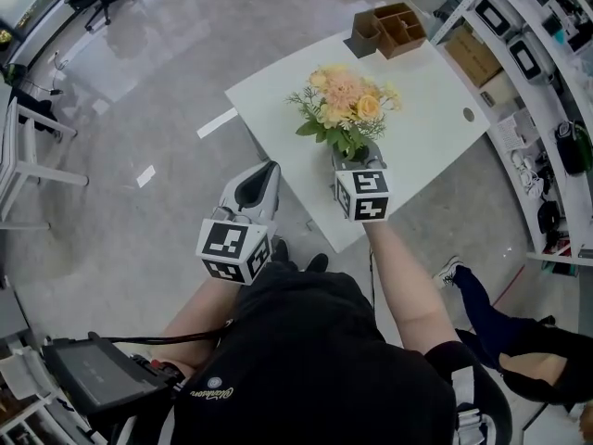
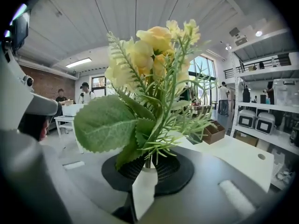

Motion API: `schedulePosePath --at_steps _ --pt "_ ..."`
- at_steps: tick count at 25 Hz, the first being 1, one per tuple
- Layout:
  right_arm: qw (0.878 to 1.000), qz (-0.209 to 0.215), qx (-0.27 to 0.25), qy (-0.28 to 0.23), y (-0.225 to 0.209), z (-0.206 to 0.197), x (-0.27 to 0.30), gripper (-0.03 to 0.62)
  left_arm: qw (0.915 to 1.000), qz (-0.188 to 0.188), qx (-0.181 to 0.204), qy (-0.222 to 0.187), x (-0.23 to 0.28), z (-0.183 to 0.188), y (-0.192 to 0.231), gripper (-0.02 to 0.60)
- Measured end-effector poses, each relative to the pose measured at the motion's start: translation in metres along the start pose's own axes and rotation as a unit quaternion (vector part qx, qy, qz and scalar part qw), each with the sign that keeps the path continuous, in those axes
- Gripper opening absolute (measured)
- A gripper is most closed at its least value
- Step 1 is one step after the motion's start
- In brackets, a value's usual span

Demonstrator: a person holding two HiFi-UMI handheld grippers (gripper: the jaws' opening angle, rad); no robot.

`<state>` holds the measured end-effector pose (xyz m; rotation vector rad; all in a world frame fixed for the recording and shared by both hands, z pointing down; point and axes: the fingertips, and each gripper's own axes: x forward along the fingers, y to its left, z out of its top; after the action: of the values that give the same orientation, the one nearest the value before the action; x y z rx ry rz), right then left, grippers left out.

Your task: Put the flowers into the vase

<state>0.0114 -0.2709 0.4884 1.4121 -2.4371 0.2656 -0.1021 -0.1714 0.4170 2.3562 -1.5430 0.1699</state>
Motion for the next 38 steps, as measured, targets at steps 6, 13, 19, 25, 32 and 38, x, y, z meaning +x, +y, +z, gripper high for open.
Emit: schedulePosePath --at_steps 6,13,19,25,32,38 --pt "1.000 0.003 0.004 0.016 0.001 -0.002 0.001 0.046 1.0000 -0.005 -0.001 0.001 -0.001 -0.003 -0.005 0.008" --pt "1.000 0.001 0.005 0.025 0.000 -0.003 0.000 0.064 1.0000 -0.008 0.001 -0.001 -0.002 -0.003 -0.005 0.008" --pt "0.999 -0.001 0.000 0.036 -0.001 -0.001 0.001 0.078 0.9999 -0.011 -0.001 0.001 -0.001 -0.001 -0.005 0.008" --pt "0.999 -0.004 -0.001 0.049 -0.003 0.000 0.000 0.098 1.0000 -0.009 -0.001 -0.002 -0.001 -0.001 -0.002 0.008" --pt "0.998 -0.004 -0.001 0.057 -0.003 -0.003 -0.005 0.111 0.9999 -0.012 -0.002 -0.003 -0.002 0.000 -0.006 0.008" --pt "0.998 -0.004 -0.003 0.062 -0.002 -0.007 -0.013 0.129 0.9999 -0.015 -0.001 -0.006 -0.002 0.001 -0.009 0.008"
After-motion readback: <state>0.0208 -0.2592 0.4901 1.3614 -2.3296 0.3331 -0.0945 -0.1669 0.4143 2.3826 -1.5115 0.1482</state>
